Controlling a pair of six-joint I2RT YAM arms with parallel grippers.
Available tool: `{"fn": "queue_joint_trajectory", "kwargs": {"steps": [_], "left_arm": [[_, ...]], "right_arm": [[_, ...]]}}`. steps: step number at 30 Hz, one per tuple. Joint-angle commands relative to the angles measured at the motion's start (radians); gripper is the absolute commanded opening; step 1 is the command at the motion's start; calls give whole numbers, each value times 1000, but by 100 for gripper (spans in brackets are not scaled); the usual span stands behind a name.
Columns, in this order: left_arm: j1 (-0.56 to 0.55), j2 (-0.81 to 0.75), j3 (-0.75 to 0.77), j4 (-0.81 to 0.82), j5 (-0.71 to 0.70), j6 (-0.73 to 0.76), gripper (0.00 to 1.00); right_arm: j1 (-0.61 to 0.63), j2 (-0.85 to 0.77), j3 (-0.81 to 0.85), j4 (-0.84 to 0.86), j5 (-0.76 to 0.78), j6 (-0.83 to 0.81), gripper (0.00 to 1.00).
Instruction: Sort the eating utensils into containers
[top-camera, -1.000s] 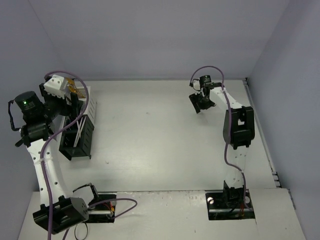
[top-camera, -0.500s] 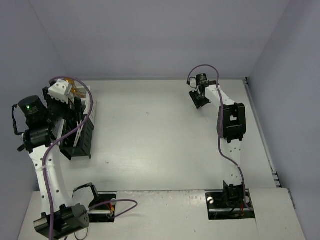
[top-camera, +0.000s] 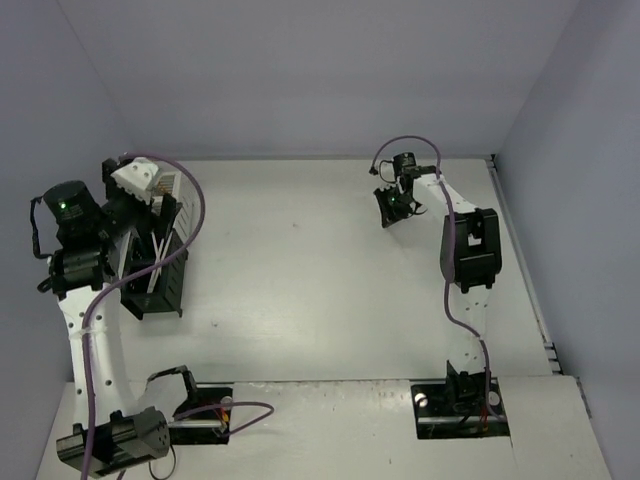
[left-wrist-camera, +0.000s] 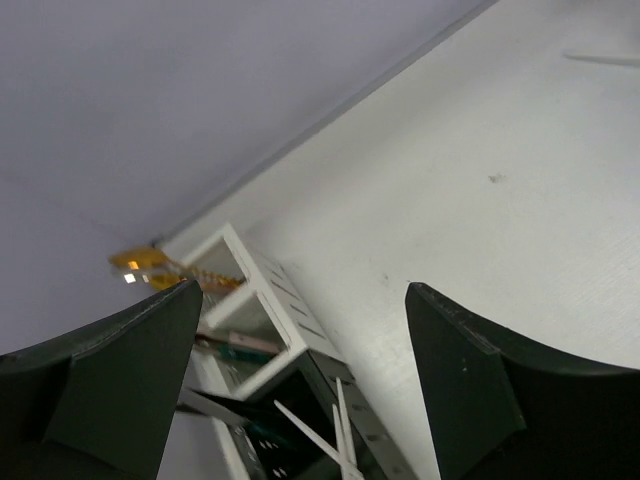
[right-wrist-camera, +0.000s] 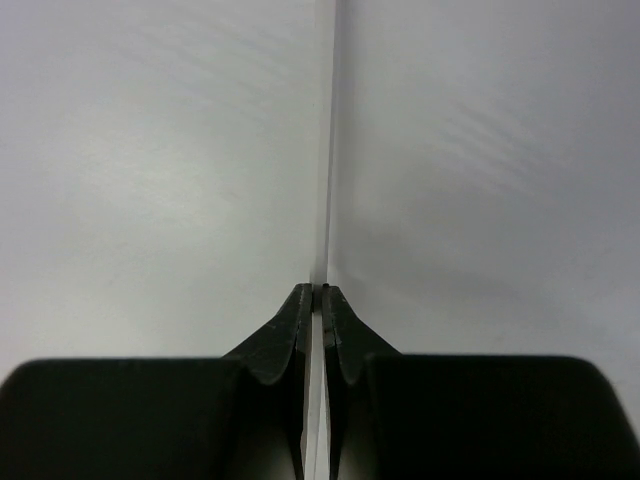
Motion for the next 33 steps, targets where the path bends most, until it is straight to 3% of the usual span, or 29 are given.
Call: {"fn": "queue_joint_trajectory", "kwargs": {"steps": [1, 5, 8, 13, 19, 25, 33], "left_arm": [[-125, 42, 135, 45, 5, 249, 79], [-341, 82, 159, -28, -67, 430, 79], [-591, 76, 89, -59, -208, 637, 79], [-906, 103, -23, -77, -305, 872, 79], [-1073, 220, -27, -79, -337, 949, 79], [-1154, 322, 10, -81, -368, 943, 79], [-1181, 455, 62, -90, -441, 873, 78]], "right_arm": [[75, -257, -15, -20, -269, 103, 0], [141, -323, -46, -16, -413, 166, 0], [167, -321, -58, -13, -539, 219, 0], [212, -311, -83, -9, -653, 247, 0], [249, -292, -111, -6, -717, 297, 0], [270, -267, -113, 0, -721, 353, 0], [281, -273, -118, 31, -694, 427, 0]]}}
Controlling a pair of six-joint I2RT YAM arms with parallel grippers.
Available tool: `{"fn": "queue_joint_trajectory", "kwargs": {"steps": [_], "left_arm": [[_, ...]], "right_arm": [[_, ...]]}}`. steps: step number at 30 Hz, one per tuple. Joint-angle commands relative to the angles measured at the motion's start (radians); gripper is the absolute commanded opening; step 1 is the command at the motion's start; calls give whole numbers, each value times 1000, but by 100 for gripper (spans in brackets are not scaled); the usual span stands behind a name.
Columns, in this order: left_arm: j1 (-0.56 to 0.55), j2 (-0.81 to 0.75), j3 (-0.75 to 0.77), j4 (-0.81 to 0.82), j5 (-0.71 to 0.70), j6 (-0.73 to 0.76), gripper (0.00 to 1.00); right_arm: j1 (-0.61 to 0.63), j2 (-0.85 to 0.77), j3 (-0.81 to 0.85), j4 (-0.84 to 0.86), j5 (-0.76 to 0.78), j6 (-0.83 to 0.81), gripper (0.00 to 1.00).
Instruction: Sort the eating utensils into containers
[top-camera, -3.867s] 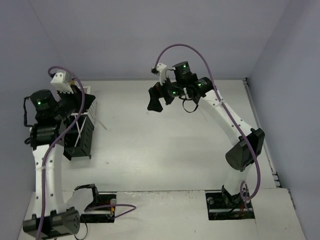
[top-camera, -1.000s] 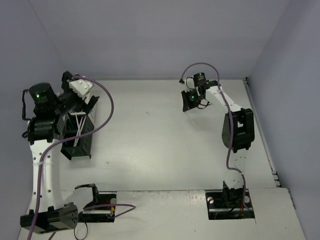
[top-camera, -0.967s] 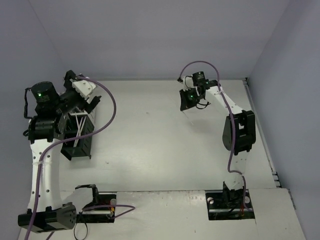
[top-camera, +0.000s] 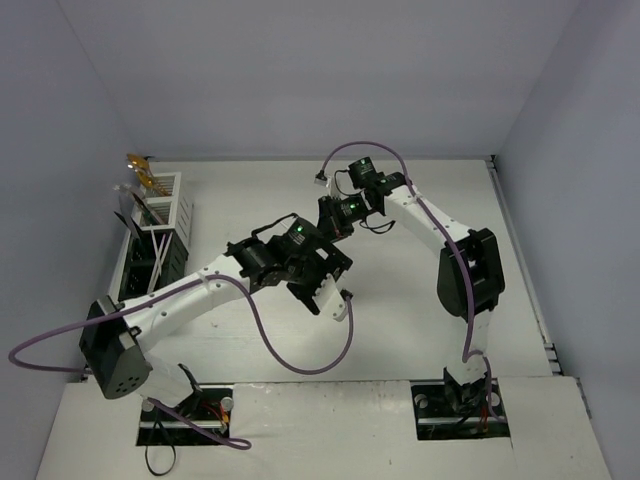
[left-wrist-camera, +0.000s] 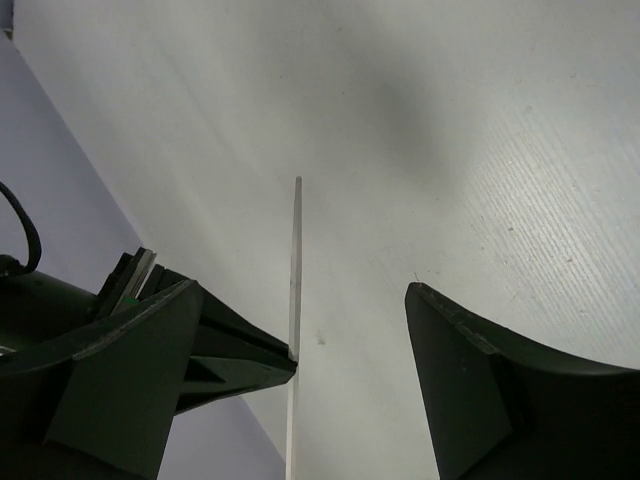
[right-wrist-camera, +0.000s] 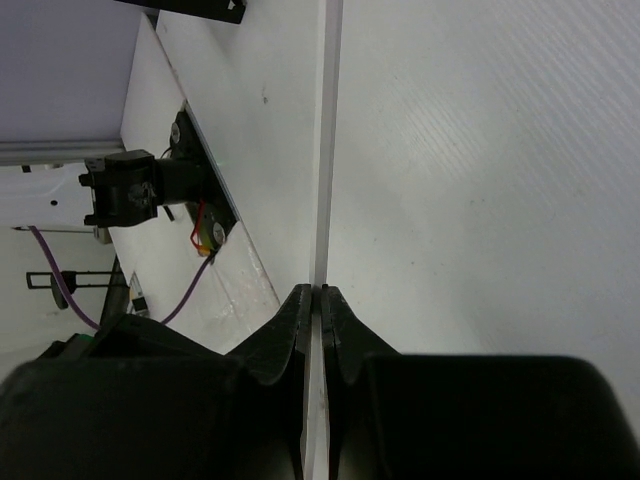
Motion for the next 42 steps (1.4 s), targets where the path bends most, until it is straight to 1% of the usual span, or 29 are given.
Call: {"fn": "queue_joint_trajectory", "kwargs": {"steps": [1, 4, 5, 11, 13, 14, 15, 16, 17, 18, 19, 21, 22, 24, 25, 27, 29, 31, 32, 34, 36, 38, 40, 42], "left_arm": [[-5, 40, 88, 23, -43, -30, 78], [-4, 80, 105, 23, -64, -42, 74], [-3, 92, 109, 24, -72, -45, 70], [-5, 149, 125, 23, -146, -66, 39], [-6, 146, 120, 23, -160, -76, 16], [-5, 143, 117, 24, -163, -84, 7], [-7, 139, 115, 24, -167, -96, 3], [-8, 133, 113, 24, -171, -105, 0], [-10, 121, 108, 24, -172, -109, 0], [-13, 107, 103, 24, -175, -114, 0], [-18, 89, 97, 24, -179, -118, 0], [-37, 57, 90, 21, -189, -146, 0], [-49, 21, 83, 16, -197, -164, 0], [-65, -55, 75, 4, -210, -210, 0], [-69, -80, 74, 1, -213, -260, 0], [-74, -146, 84, -11, -226, -397, 0], [-70, -204, 99, -11, -277, -549, 0], [13, -269, 116, -8, -225, -730, 0], [86, -301, 124, -4, -186, -832, 0], [306, -353, 137, 10, -108, -1051, 0], [495, -428, 118, 75, -85, -1151, 0], [604, -538, 32, 161, -89, -1286, 0], [714, -616, -33, 282, -147, -1382, 0], [749, -663, -56, 279, -225, -1396, 0]], "right_arm": [[5, -32, -1, 43, -17, 65, 0], [5, -43, -10, 56, -16, 91, 0], [4, -44, -11, 59, -19, 95, 0], [5, -48, -23, 66, -24, 108, 0], [5, -52, -23, 67, -25, 110, 0], [5, -54, -22, 67, -27, 112, 0], [6, -54, -18, 68, -36, 112, 0], [7, -54, -14, 69, -44, 112, 3], [6, -52, -9, 68, -51, 110, 15], [4, -53, -3, 67, -56, 107, 32], [2, -57, 2, 66, -58, 103, 55], [-16, -72, 13, 65, -56, 94, 85], [-31, -80, 22, 63, -57, 91, 96], [-74, -90, 50, 62, -64, 91, 100], [-107, -94, 61, 62, -65, 91, 100], [-182, -104, 93, 63, -45, 88, 100], [-237, -113, 119, 63, -4, 69, 100], [-265, -127, 133, 63, 52, 39, 100], [-275, -134, 136, 63, 78, 23, 100], [-291, -142, 127, 63, 112, -6, 100], [-292, -144, 112, 64, 132, -27, 100], [-292, -143, 89, 64, 144, -37, 100], [-294, -133, 71, 63, 146, -40, 100], [-291, -125, 67, 65, 145, -42, 100]]}}
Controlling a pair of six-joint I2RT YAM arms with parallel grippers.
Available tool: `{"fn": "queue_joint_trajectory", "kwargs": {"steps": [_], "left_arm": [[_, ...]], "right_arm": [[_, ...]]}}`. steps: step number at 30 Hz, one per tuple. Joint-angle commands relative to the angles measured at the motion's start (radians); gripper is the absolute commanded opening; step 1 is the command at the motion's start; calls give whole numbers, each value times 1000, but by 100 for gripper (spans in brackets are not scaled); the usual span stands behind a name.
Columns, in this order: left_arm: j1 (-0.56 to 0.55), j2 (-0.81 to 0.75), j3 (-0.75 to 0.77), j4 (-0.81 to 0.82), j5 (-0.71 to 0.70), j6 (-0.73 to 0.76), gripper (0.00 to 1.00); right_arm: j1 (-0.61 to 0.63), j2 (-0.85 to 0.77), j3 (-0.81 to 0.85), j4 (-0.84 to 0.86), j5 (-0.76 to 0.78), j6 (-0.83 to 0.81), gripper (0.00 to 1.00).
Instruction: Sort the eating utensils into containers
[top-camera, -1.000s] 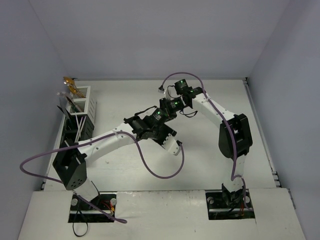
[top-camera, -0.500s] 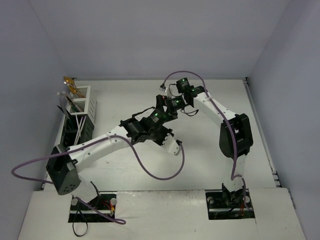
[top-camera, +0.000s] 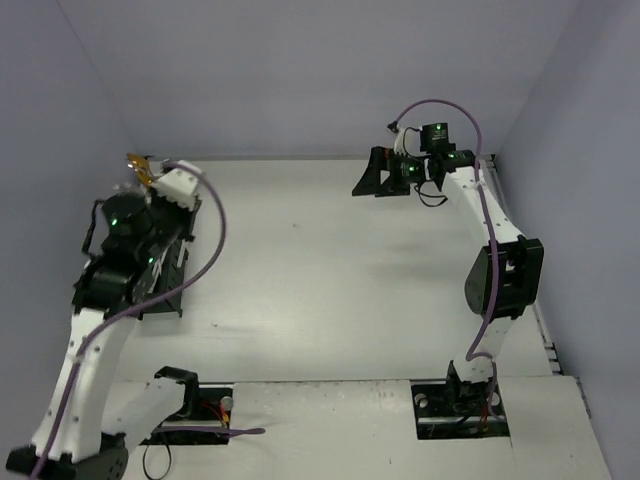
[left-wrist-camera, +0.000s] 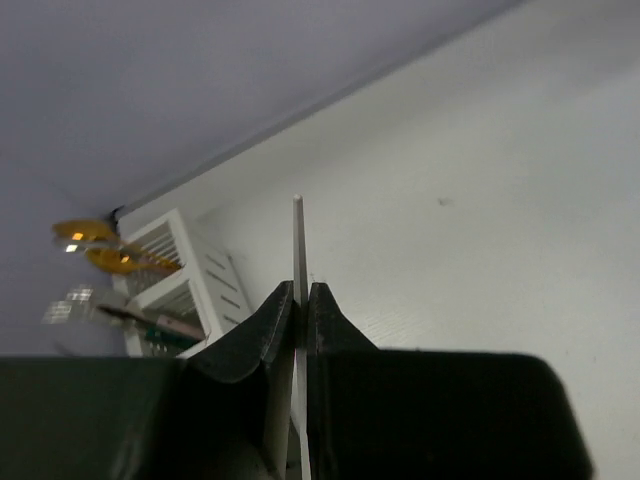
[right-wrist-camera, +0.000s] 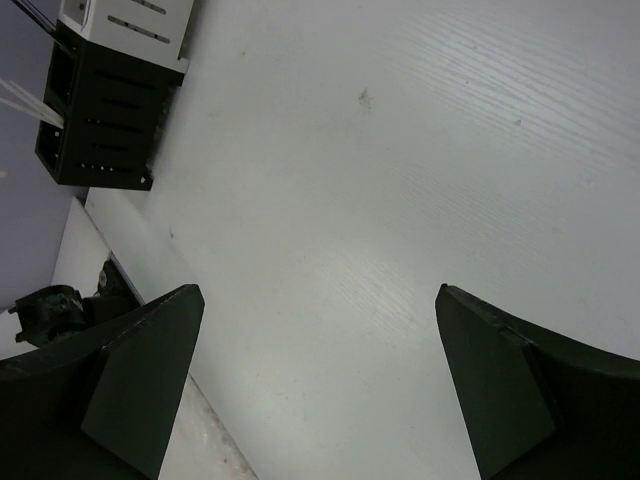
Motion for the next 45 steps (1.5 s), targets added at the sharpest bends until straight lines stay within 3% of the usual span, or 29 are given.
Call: {"fn": "queue_joint_trajectory", "kwargs": {"steps": [1, 6, 12, 16, 27, 38, 39, 41, 45], "left_arm": [[87, -135, -36, 152, -102, -268, 0], [126, -202, -104, 203, -294, -211, 0], [200, -239, -204, 307, -302, -156, 0], [288, -238, -299, 412, -229, -136, 0], [631, -110, -351, 571, 55, -276, 0], [691, -98, -408, 577, 113, -314, 1], [690, -94, -405, 569, 112, -315, 5], [690, -86, -393, 542, 109, -316, 28], [690, -75, -357, 497, 109, -316, 51]], "right_arm": [[17, -27, -18, 16, 15, -37, 100], [16, -18, -12, 15, 9, -40, 99], [15, -16, -23, 16, -4, -46, 99], [17, -15, -32, 16, -13, -49, 98], [17, -15, -67, 16, -28, -57, 98], [21, -8, -61, 17, -25, -54, 97], [20, -10, -63, 16, -23, -57, 97], [20, -16, -65, 16, -15, -64, 97], [22, -21, -69, 16, -2, -72, 97]]}}
